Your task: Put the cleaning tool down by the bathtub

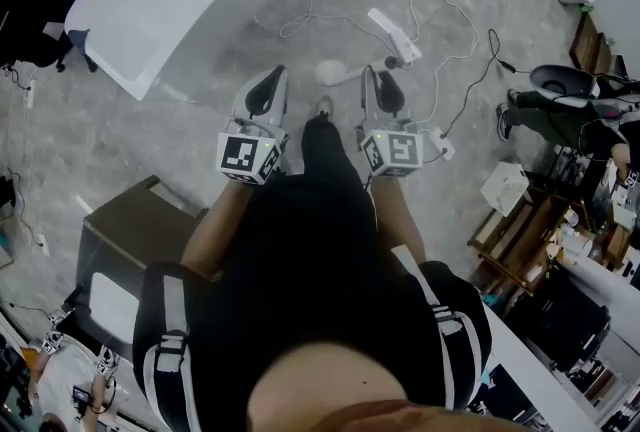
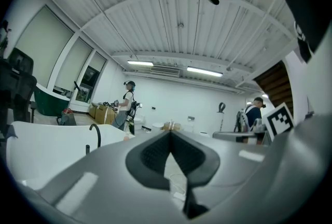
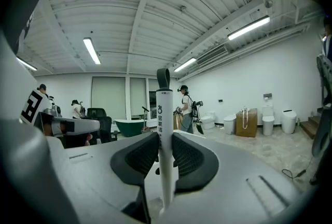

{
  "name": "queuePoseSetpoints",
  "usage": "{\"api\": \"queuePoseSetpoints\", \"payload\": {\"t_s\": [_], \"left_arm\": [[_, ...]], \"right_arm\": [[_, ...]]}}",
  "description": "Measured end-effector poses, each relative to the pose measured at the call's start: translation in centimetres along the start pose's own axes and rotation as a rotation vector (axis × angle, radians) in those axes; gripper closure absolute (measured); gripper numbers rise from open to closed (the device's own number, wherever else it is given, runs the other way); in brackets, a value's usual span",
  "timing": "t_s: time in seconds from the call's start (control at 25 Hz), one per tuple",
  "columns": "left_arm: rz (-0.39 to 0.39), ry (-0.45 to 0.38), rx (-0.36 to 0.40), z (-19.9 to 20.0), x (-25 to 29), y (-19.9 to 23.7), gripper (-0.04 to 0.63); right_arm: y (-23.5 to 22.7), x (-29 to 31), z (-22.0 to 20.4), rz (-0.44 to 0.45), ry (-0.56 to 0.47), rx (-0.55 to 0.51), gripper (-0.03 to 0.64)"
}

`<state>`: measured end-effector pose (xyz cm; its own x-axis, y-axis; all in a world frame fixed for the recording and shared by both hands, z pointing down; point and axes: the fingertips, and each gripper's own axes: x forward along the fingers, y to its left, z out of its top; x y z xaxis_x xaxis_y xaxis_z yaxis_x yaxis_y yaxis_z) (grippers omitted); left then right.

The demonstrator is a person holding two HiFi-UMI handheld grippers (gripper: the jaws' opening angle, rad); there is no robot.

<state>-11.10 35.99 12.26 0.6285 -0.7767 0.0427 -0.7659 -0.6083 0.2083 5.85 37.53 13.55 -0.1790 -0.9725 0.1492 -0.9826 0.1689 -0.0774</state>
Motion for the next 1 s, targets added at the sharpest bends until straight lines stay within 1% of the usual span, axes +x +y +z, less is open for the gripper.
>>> {"api": "queuePoseSetpoints", "payload": {"t_s": [0.24,0.52,0.8,1.0], "left_arm": [[0.017,0.001,-0.002,0.1,7.2,0.2,0.588],[0.054,0.006,-0.005,-0.2,14.2,-0.4,0.588],[0.098,0.01,-0.004,-0.9,19.1,0.0,0.588],[0.136,0.007,-0.002,-0.7,21.3,0.7,0.588]], "right_arm": [[-4.4,5.1,0.7,0.025,0.015,-0.026,0.529],[-9.7,9.3,1.1,0.069,0.025,-0.01,0.529],[-13.2,13.3,1.6,0.118,0.023,-0.014,0.529],[-15.0,15.6,1.8,0.13,0.022,-0.014,0.529]]}}
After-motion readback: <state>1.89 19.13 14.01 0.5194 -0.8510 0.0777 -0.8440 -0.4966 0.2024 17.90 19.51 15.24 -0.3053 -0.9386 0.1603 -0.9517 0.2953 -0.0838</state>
